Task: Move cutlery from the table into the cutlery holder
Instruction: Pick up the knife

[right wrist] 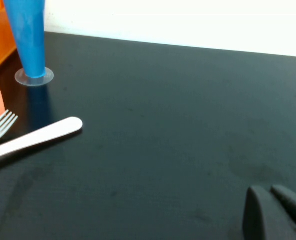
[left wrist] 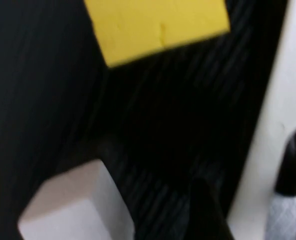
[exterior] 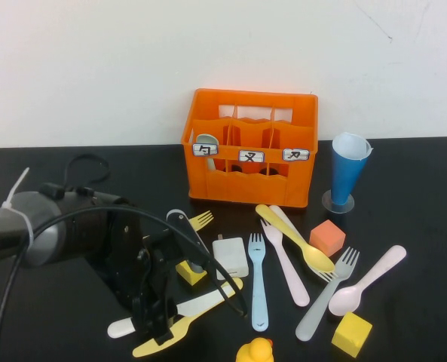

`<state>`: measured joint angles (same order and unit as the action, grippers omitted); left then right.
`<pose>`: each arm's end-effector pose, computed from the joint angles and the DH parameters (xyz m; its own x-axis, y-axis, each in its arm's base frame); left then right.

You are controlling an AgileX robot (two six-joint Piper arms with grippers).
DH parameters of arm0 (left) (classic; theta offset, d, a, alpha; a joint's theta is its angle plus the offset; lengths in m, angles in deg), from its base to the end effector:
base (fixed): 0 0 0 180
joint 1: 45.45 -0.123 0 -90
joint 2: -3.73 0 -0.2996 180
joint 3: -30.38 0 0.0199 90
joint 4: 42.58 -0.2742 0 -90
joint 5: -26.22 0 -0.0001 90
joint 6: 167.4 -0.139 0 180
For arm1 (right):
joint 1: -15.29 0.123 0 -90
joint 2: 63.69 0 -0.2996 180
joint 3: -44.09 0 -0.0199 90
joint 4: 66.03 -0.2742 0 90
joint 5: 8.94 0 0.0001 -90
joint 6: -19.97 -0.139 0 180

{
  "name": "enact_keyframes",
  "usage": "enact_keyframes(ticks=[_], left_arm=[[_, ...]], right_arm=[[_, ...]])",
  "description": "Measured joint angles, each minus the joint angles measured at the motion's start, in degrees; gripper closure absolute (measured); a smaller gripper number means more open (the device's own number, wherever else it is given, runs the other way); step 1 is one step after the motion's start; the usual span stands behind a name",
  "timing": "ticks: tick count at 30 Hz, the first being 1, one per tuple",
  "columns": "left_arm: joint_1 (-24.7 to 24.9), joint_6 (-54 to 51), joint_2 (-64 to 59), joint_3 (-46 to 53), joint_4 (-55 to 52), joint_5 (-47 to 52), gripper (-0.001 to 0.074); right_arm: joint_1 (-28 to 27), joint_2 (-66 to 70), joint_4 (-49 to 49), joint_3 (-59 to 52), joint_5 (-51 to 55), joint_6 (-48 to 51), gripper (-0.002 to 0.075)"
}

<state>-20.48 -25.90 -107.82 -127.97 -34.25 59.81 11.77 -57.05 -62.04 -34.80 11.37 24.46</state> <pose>0.3178 -0.1603 0.0937 -0.5222 0.8185 -0.2396 0.8342 0.5486 0.0556 0.1075 -0.0100 0.1609 -0.2810 -0.1261 -0.9514 0.0448 0.9885 -0.1443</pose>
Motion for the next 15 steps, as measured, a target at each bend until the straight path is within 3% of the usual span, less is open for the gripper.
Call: enact_keyframes(ticks=[11,15], left_arm=[[0.0,-0.1,-2.6,-0.7,0.3,-2.7,0.0349],[0.0,-0.1,-2.7,-0.8,0.6,-2.5,0.0456]], right_arm=[[0.0,0.0,0.0,0.0,0.0,0.0,0.0729],[0.0,0.0,0.0,0.0,0.0,0.0,0.0729]])
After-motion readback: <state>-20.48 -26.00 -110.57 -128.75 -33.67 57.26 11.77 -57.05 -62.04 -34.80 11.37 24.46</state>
